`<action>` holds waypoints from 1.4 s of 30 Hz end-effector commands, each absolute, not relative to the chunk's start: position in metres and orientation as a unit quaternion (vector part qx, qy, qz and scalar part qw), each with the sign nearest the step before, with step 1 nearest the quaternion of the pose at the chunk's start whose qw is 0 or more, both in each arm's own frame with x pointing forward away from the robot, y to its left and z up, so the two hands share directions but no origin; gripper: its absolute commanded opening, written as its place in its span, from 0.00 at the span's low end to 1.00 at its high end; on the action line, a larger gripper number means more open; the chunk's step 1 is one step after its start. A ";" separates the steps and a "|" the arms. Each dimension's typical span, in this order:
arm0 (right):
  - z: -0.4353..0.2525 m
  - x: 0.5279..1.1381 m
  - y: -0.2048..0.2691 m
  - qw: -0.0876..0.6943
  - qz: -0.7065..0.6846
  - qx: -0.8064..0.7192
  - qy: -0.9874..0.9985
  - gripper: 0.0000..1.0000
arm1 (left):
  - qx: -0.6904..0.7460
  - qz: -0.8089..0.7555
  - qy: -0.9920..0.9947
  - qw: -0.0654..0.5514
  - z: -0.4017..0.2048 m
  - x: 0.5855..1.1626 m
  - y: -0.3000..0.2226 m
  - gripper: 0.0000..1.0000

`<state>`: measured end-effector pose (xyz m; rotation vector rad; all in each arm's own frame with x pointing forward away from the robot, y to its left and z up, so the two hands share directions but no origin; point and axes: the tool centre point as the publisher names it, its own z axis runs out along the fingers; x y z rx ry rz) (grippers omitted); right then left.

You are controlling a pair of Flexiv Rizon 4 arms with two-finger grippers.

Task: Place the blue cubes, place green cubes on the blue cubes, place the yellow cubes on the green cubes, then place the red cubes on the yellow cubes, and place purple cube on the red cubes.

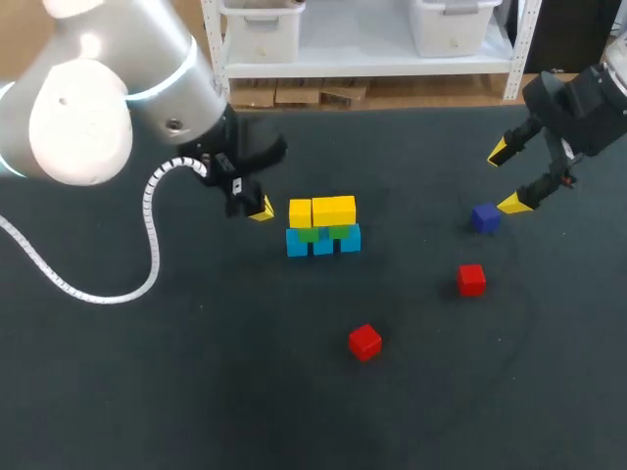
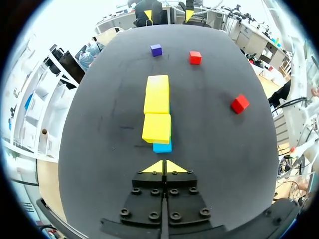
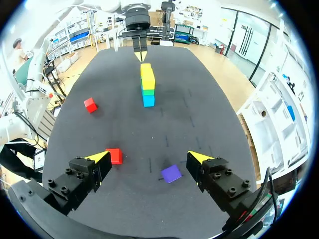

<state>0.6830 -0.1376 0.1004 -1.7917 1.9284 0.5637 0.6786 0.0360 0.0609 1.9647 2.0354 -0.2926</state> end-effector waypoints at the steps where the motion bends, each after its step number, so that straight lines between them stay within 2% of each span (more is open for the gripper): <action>1: 0.100 0.683 -0.138 0.224 0.204 -0.649 0.698 1.00 | 0.686 -0.107 0.704 0.148 0.060 0.683 0.030 0.00; 42: 0.100 0.683 -0.138 0.224 0.204 -0.649 0.698 1.00 | 0.700 -0.116 0.691 0.140 0.060 0.687 0.014 0.00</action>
